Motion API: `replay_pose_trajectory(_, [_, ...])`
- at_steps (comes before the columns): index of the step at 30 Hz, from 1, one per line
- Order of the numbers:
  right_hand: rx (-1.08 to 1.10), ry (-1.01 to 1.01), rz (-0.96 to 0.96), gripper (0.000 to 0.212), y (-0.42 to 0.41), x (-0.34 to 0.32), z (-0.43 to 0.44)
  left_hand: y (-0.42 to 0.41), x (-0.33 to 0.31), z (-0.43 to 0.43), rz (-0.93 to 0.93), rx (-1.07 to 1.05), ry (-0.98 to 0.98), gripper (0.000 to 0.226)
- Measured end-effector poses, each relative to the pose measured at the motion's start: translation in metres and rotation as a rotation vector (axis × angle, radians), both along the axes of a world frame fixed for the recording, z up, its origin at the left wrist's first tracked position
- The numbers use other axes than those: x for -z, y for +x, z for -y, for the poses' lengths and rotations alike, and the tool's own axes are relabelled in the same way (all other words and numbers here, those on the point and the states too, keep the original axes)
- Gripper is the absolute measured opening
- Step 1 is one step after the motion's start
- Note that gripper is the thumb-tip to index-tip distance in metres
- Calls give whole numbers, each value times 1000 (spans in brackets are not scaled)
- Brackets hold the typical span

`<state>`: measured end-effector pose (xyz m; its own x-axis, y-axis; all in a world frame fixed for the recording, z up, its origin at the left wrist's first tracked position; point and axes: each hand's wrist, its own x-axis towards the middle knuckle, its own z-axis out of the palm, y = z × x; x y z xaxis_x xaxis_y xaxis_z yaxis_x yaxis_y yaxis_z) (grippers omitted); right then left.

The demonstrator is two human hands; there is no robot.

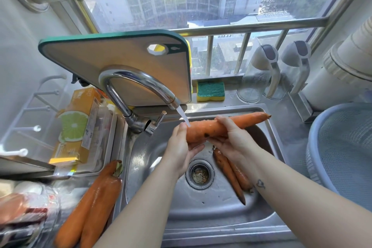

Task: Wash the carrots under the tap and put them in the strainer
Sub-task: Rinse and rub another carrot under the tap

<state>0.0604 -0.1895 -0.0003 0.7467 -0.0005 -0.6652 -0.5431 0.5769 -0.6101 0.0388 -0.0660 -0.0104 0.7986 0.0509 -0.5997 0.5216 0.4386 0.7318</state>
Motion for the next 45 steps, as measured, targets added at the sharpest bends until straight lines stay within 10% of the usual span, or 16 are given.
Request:
replay_pose_trajectory(9, [-50, 35, -211, 44, 8, -5, -7, -7, -1, -20, 292, 217, 455, 30])
replay_pose_trajectory(18, [-105, -155, -37, 36, -1, 17, -22, 0, -5, -22, 79, 305, 701, 31])
replay_pose_trajectory(25, [-402, -376, 262, 59, -15, 28, -33, -14, -3, -30, -366, 191, 126, 50])
replay_pose_trajectory(31, [-625, -124, 379, 35, -12, 29, -30, -34, 3, -43, -517, 153, -338, 42])
replay_pose_trajectory(45, [-826, -229, 317, 46, -4, 28, -17, -54, 10, -50, -539, 47, -462, 43])
